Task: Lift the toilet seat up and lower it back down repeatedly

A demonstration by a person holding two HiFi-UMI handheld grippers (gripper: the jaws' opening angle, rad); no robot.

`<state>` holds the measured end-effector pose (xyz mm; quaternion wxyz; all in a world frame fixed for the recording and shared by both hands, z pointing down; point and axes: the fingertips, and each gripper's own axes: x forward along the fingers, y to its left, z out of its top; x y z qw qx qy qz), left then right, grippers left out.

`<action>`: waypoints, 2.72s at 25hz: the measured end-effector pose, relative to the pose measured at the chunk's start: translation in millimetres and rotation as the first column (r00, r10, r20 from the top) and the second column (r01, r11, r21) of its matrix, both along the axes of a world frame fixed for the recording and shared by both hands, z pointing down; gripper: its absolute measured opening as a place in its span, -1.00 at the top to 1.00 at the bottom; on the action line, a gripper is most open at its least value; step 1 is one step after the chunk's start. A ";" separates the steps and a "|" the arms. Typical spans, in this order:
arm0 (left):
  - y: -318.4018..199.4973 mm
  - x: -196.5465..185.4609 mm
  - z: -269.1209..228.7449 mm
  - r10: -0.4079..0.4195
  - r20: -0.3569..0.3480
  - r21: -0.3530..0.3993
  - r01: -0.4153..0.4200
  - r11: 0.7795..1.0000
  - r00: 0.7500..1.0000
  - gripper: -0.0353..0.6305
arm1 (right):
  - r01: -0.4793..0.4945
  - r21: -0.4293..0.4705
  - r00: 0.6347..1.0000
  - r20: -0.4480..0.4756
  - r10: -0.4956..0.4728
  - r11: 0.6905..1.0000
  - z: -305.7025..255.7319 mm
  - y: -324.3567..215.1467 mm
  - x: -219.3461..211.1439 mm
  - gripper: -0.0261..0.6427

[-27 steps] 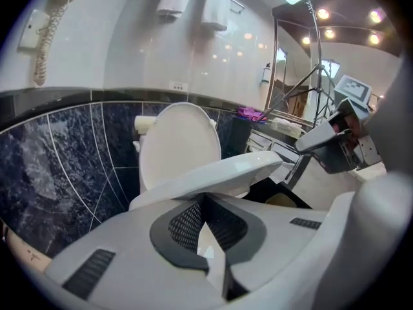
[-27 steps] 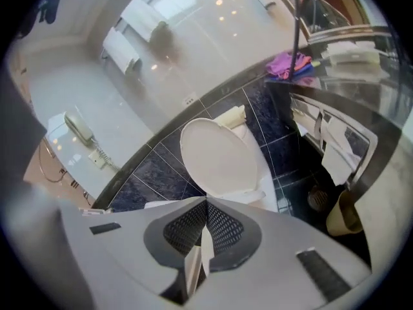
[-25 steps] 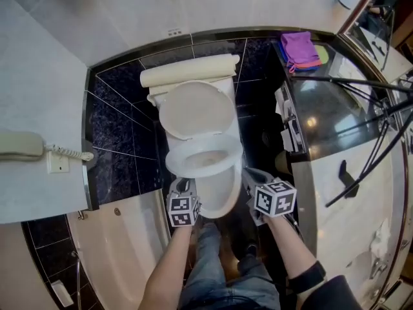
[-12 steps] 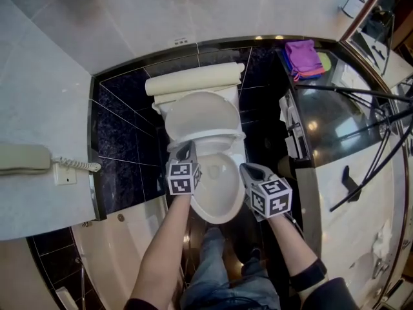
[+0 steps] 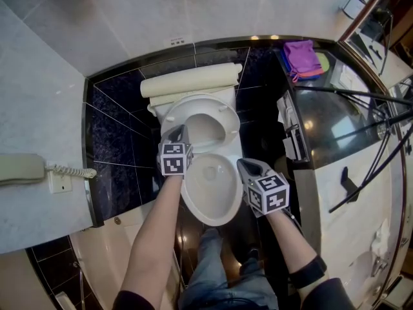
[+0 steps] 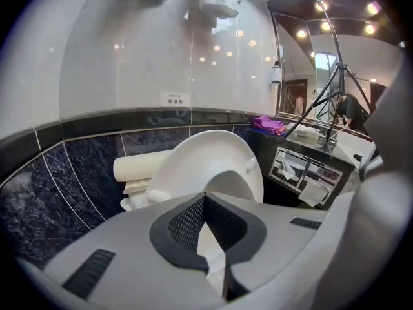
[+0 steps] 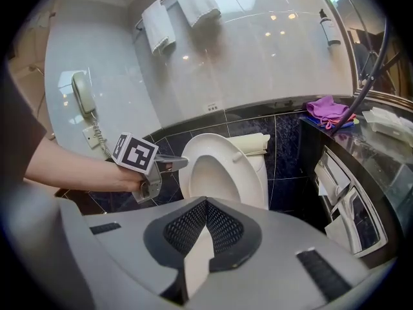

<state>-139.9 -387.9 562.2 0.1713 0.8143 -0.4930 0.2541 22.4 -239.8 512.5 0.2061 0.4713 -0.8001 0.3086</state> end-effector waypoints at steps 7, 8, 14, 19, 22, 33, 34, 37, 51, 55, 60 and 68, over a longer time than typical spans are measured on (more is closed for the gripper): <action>13.7 -2.6 -2.4 -0.005 -0.005 0.000 0.005 1.000 1.000 0.92 | 0.017 0.017 1.000 -0.011 -0.017 1.000 -4.3 -2.1 -8.3 0.87; 16.0 -2.9 -4.5 -0.006 -0.007 0.000 0.006 1.000 1.000 0.92 | 0.020 0.020 1.000 -0.013 -0.020 1.000 -5.6 -1.3 -9.4 0.87; 34.0 -4.0 -31.4 -0.007 0.005 0.027 0.007 1.000 1.000 0.92 | 0.043 0.052 0.999 -0.032 -0.041 0.998 -18.3 2.7 -10.8 0.87; 76.9 1.7 -75.5 -0.012 -0.016 0.037 0.012 0.999 1.000 0.92 | 0.081 0.095 0.996 -0.052 -0.077 0.992 -44.4 15.2 -12.1 0.87; 117.2 5.1 -109.5 -0.020 -0.023 0.051 0.021 0.998 1.000 0.92 | 0.110 0.124 0.993 -0.060 -0.103 0.986 -66.4 33.1 -11.5 0.87; 284.3 23.7 -204.6 -0.054 -0.014 0.110 0.056 0.992 0.998 0.92 | 0.170 0.201 0.984 -0.082 -0.156 0.965 -143.8 136.5 23.2 0.87; 296.3 24.0 -208.6 -0.060 -0.014 0.117 0.061 0.991 0.998 0.92 | 0.169 0.205 0.984 -0.082 -0.156 0.964 -148.8 146.1 27.2 0.87; 330.2 28.0 -226.4 -0.069 -0.015 0.149 0.071 0.986 0.997 0.92 | 0.173 0.209 0.984 -0.083 -0.158 0.963 -158.9 175.8 36.7 0.87; 420.8 54.7 -269.4 -0.081 -0.080 0.211 0.096 0.973 0.993 0.93 | 0.208 0.254 0.976 -0.119 -0.183 0.945 -194.0 240.6 66.0 0.87; 433.9 59.8 -265.2 -0.070 -0.072 0.206 0.084 0.975 0.995 0.93 | 0.207 0.260 0.976 -0.114 -0.183 0.943 -195.3 250.7 69.1 0.87; 443.1 59.8 -260.9 -0.079 -0.080 0.205 0.094 0.974 0.994 0.92 | 0.209 0.249 0.976 -0.115 -0.186 0.946 -188.4 257.8 72.7 0.87; 444.8 54.9 -254.0 -0.082 -0.075 0.195 0.096 0.976 0.994 0.92 | 0.207 0.229 0.976 -0.111 -0.185 0.951 -179.7 259.0 70.3 0.87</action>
